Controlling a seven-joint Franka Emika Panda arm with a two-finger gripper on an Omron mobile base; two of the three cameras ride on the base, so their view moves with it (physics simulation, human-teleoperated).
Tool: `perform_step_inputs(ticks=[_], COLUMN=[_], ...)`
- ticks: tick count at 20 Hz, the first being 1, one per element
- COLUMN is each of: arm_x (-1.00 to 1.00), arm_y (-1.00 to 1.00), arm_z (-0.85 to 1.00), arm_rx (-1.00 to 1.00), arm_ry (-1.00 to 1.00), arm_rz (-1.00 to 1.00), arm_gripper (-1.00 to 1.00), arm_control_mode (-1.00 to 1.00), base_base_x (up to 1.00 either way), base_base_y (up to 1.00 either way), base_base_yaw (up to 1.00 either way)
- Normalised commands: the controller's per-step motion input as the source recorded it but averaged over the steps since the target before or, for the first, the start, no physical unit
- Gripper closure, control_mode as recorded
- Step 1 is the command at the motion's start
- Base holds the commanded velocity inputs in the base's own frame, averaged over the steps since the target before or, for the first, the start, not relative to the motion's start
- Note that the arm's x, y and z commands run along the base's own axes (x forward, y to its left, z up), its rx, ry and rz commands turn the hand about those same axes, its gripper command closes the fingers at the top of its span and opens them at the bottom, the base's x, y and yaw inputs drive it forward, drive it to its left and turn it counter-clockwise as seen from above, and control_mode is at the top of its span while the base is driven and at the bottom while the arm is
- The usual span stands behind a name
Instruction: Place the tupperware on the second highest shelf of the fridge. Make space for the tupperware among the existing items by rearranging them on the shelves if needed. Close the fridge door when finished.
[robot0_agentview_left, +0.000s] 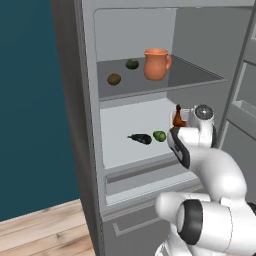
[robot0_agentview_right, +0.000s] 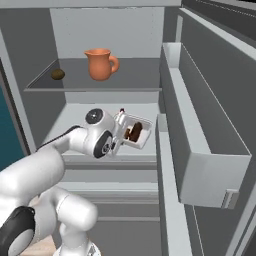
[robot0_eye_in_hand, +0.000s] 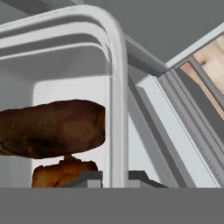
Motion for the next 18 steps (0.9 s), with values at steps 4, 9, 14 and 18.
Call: perform_step_inputs(ticks=[4,9,14,18], arm_x=[0.13,0.3,0.36,0.28], arm_y=[-0.21,-0.1,-0.13,-0.14], arm_z=[-0.15,-0.02,0.0,-0.1], arm_rx=[0.0,0.0,0.0,0.0], arm_ry=[-0.04,-0.01,0.0,0.0], arm_rz=[-0.06,-0.01,0.0,0.0], arm_gripper=[1.0,1.0,1.0,1.0], arm_control_mode=[-1.0,-1.0,-1.0,-1.0], base_base_x=[0.0,0.0,0.0,0.0], base_base_y=[0.0,0.0,0.0,0.0], base_base_yaw=[0.0,0.0,0.0,0.0])
